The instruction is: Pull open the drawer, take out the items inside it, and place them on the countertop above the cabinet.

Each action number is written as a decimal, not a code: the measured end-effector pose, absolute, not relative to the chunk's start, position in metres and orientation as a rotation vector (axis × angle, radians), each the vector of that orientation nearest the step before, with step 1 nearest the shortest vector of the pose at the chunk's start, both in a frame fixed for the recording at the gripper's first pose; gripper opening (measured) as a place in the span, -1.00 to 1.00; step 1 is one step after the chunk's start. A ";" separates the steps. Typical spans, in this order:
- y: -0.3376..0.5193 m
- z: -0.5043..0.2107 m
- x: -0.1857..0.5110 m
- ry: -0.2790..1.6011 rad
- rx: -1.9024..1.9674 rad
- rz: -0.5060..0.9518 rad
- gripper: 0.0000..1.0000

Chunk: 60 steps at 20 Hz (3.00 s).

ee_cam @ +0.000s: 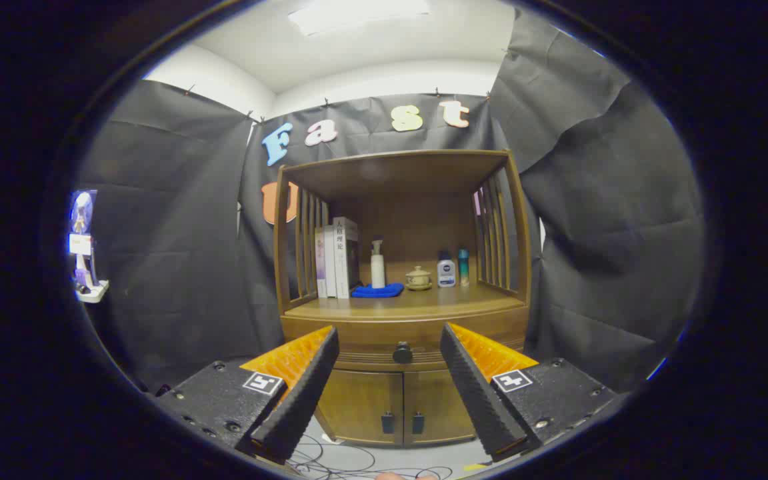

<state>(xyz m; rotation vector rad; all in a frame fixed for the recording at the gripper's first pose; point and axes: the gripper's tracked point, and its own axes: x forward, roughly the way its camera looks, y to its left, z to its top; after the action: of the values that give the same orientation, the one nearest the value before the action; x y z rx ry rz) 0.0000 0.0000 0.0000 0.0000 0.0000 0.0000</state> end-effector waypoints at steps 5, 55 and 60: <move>-0.002 -0.001 0.003 -0.002 0.012 -0.014 0.98; -0.038 -0.147 0.254 0.203 -0.051 -0.097 0.19; -0.045 -0.155 0.260 0.236 0.041 -0.111 0.00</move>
<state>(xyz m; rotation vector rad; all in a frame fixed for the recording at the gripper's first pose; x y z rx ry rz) 0.2605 -0.0450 -0.1546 0.0414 0.2364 -0.1115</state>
